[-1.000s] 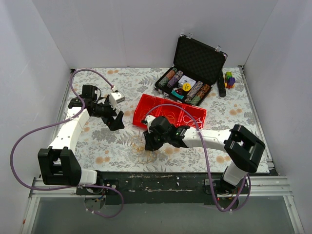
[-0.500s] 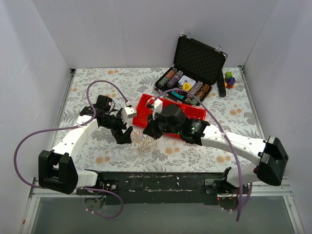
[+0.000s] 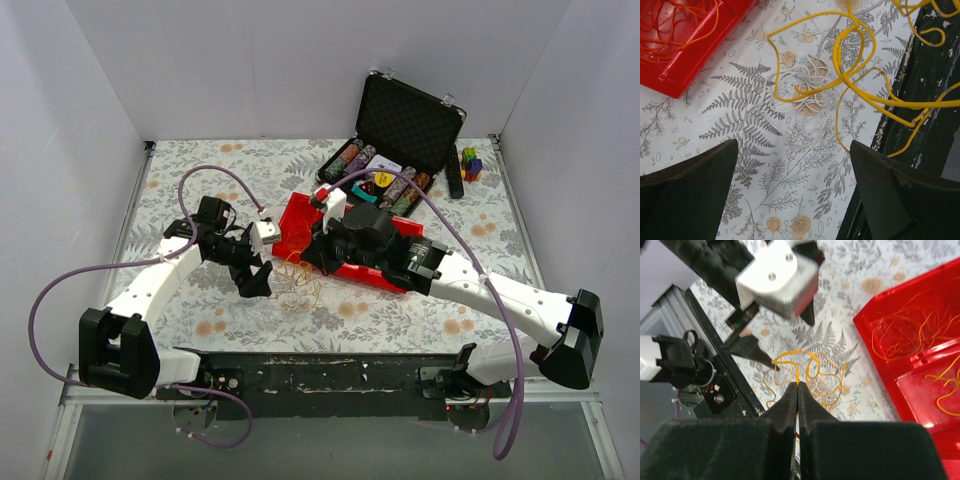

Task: Untangle the cables

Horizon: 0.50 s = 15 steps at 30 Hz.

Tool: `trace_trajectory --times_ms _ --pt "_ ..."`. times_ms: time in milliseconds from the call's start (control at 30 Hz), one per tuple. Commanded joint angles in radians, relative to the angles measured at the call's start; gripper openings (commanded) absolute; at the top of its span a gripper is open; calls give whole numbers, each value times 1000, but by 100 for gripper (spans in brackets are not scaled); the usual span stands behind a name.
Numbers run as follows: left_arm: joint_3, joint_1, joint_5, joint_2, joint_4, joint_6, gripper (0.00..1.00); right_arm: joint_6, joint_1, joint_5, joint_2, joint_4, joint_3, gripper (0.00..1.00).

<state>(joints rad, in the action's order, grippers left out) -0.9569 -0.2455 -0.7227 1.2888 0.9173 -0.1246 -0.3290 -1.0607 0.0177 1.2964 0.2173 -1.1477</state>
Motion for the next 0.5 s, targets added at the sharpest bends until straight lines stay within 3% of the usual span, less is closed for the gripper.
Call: trace_trajectory --times_ms 0,267,467 --pt "-5 -12 -81 -48 47 -92 98 25 -4 60 -43 13 -132 1" --pt "40 -20 -89 -51 69 -136 98 -1 -1 113 -92 1 -153 1" --pt "112 -20 -70 -77 -41 -74 98 -7 1 110 -100 8 -175 1"
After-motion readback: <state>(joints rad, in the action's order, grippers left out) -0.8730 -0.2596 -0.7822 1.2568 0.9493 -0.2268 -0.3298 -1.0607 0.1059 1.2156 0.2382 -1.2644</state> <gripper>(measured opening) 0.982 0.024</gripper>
